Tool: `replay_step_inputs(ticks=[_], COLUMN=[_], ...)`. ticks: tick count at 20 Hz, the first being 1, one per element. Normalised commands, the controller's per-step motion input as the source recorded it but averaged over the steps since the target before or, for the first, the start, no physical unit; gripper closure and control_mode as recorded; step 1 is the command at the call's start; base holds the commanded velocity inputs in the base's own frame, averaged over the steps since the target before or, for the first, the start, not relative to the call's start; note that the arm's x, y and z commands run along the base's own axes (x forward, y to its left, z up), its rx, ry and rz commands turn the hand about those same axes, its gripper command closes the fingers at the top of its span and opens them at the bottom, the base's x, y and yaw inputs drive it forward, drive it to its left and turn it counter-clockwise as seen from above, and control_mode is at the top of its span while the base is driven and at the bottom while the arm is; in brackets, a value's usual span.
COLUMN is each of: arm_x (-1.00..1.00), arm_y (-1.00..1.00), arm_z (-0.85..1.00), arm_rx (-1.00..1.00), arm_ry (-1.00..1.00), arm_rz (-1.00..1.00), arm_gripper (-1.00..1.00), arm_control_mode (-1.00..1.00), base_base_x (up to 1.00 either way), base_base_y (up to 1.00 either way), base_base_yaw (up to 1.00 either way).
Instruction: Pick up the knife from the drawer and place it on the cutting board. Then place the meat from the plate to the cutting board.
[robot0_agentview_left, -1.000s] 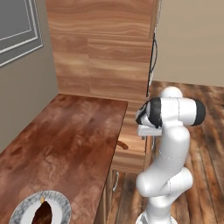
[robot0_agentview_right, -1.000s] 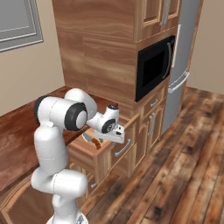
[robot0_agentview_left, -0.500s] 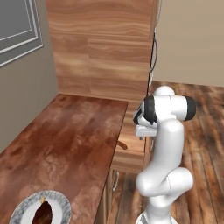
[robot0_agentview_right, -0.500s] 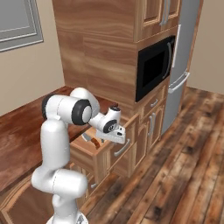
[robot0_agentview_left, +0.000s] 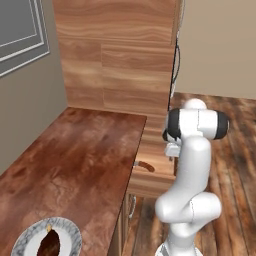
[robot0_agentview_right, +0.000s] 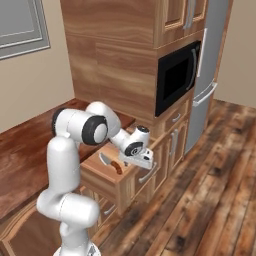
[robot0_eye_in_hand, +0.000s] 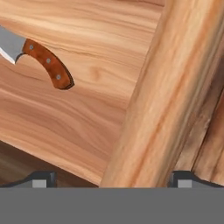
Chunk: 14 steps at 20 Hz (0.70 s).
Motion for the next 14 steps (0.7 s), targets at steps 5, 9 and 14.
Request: replay_step_inputs(ticks=[5, 9, 14], arm_x=[0.00, -0.01, -0.02], arm_y=[-1.00, -0.97, -0.93], arm_z=[-0.27, -0.06, 0.03], arm_rx=[0.12, 0.13, 0.21], arm_ry=[0.00, 0.01, 0.01], arm_rz=[-0.01, -0.04, -0.04], arm_gripper=[-1.00, -1.00, -1.00], arm_control_mode=[-1.00, -1.00, -1.00], base_base_x=[0.00, 0.00, 0.00], base_base_y=[0.00, 0.00, 0.00], base_base_yaw=[0.00, 0.00, 0.00])
